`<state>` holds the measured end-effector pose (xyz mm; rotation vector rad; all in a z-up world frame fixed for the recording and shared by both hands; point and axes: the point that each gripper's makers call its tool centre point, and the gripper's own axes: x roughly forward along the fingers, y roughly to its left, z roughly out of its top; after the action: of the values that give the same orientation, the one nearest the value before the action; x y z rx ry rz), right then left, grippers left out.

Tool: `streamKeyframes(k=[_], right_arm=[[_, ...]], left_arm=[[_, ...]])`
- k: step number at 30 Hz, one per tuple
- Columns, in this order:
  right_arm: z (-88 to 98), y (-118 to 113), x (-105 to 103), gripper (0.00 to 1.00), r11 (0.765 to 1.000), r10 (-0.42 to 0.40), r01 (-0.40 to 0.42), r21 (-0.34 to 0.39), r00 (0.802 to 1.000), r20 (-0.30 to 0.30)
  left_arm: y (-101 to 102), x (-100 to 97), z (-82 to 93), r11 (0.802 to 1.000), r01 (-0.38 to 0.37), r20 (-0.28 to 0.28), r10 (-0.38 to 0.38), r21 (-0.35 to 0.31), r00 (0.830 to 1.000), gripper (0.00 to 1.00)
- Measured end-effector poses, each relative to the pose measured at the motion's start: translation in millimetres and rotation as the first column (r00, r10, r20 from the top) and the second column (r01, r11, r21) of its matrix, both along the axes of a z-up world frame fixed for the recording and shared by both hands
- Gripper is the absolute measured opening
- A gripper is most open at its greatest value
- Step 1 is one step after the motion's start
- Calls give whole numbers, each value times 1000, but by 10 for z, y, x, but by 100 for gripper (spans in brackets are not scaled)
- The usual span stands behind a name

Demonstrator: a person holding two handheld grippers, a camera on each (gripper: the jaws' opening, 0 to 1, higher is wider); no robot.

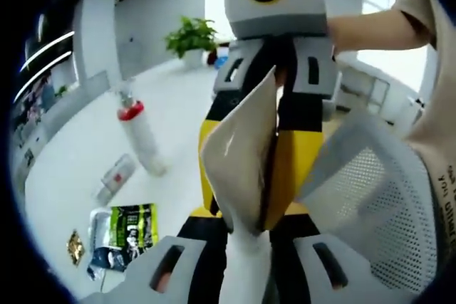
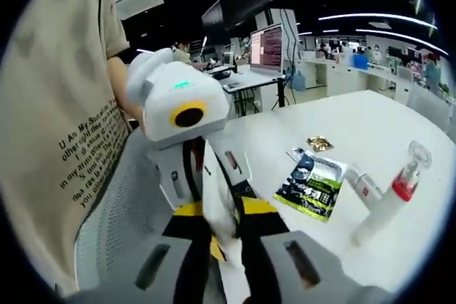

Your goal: Arrange the skincare products in the storage area until every visible bottle or jar stands upright without overlapping.

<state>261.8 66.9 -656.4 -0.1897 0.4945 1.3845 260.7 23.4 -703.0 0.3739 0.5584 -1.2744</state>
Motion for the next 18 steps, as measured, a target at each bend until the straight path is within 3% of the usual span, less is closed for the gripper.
streamKeyframes(k=[10, 15, 18], right_arm=[[12, -28, 18, 18, 994, -106, 106, 31, 994, -22], [50, -84, 44, 31, 971, -213, 220, 90, 973, -88], [54, -142, 54, 33, 963, -249, 256, 88, 965, -82]], left_arm=[[-22, -4, 4, 999, 25, 30, -24, -32, 999, 18], [-31, -3, -8, 998, 48, 48, -46, -35, 998, 18], [-39, -1, -14, 997, 65, 61, -63, -32, 996, 17]])
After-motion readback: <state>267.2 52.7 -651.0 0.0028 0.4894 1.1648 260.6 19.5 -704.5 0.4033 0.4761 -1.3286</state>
